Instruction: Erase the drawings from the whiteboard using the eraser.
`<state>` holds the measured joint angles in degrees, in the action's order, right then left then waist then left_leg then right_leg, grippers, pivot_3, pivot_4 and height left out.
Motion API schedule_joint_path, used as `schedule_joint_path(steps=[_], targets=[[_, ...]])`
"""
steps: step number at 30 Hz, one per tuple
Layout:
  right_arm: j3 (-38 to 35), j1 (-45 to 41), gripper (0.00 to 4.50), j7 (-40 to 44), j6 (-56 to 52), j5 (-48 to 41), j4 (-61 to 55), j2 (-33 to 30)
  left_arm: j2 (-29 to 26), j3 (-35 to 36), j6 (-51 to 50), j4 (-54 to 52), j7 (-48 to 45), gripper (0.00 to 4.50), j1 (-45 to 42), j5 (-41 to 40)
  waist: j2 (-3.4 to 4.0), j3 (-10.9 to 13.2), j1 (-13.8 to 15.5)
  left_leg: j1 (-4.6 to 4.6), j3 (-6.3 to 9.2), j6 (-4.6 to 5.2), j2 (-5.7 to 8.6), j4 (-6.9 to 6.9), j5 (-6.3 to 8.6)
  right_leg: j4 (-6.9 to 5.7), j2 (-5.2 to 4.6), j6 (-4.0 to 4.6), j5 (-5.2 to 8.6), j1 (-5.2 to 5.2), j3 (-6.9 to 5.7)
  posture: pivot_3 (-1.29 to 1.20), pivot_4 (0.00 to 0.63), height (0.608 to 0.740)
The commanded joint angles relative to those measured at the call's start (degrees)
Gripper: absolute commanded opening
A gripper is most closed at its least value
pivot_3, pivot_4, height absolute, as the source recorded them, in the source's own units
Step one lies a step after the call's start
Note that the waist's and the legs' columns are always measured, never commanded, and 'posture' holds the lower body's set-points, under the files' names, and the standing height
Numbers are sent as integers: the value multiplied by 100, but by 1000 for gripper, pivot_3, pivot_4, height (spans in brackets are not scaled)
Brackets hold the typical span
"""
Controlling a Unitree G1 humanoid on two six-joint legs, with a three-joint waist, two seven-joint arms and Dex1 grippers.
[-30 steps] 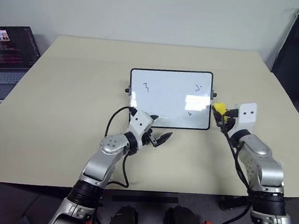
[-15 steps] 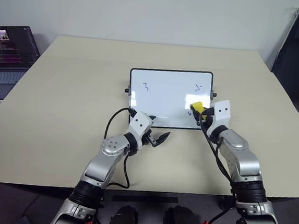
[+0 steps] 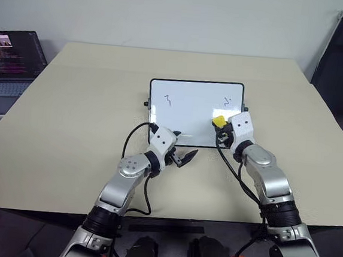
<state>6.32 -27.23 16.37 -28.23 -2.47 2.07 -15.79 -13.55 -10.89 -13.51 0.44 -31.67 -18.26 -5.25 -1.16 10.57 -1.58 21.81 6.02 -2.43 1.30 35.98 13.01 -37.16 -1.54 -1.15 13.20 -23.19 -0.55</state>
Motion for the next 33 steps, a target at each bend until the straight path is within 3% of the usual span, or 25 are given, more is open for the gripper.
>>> schedule_joint_path(steps=[1,8,19,33], targets=[[-55,441,1291,59,-576,91,-345,-246,-20,36,105,-189,16,4500,-10,7,0,0,8,1,1,0,1,0,0,1,0,0,0,0,0,0,150,740],[-71,581,1291,67,-684,96,-486,-353,-66,118,136,-55,6,4500,-116,-19,0,0,-6,1,-5,4,0,8,-4,5,0,-1,0,1,2,0,150,740],[139,-547,1291,-81,-7,283,484,343,16,68,201,74,-27,4500,-255,-17,0,0,-23,-10,-19,22,-11,6,-16,3,34,20,-2,-3,-1,0,150,740],[572,241,1291,265,-619,764,-167,-290,-6,198,94,-136,82,4500,-136,-73,0,0,-8,2,-3,19,-5,3,-14,11,19,9,-17,-3,2,0,150,740]])
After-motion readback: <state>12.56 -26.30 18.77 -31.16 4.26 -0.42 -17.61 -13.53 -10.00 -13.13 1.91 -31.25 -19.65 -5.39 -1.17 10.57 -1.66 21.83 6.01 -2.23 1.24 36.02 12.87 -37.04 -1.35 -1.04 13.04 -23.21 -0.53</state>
